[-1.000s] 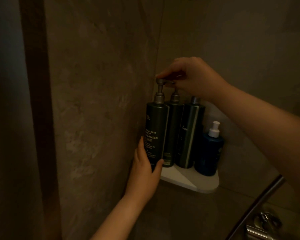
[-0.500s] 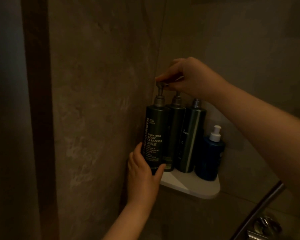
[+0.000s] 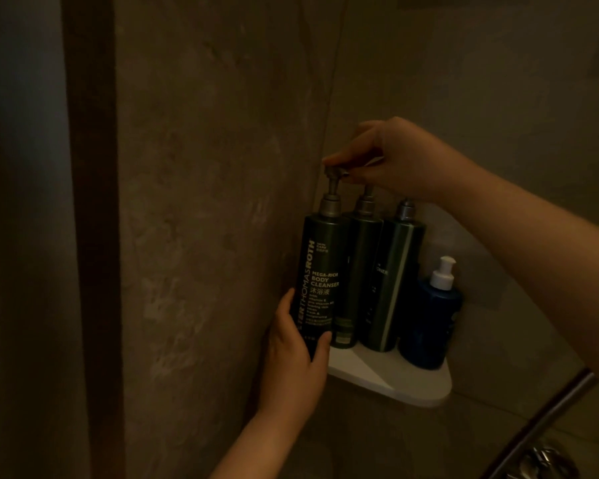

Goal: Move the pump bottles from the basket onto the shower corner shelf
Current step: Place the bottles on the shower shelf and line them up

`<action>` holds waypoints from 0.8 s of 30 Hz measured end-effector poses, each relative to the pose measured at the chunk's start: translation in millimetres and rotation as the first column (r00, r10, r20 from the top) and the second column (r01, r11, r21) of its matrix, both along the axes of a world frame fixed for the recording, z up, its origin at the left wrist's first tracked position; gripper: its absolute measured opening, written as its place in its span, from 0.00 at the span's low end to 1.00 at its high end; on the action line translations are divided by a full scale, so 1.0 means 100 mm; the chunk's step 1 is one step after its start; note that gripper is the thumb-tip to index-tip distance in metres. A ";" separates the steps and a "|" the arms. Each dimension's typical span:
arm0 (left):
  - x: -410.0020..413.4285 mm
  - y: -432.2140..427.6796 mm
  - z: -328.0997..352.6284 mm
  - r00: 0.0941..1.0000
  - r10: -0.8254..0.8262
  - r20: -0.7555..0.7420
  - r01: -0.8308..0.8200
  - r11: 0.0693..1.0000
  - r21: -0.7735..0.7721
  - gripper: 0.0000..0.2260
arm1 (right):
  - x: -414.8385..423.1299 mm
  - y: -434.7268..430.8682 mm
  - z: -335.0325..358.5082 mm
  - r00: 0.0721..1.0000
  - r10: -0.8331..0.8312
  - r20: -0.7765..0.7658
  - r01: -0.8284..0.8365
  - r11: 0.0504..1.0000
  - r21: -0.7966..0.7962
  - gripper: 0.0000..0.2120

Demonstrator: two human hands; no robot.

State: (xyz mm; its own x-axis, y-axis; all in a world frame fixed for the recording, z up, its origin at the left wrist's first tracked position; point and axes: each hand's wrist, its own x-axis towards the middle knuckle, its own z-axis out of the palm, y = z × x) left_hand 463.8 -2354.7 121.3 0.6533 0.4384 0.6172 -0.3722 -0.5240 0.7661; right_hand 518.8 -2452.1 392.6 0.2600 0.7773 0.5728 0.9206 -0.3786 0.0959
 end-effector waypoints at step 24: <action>0.01 -0.08 0.07 0.956 0.292 -0.002 -0.289 0.947 0.142 0.37 | -0.01 0.05 -0.09 0.998 -0.027 -0.059 0.033 0.995 0.097 0.13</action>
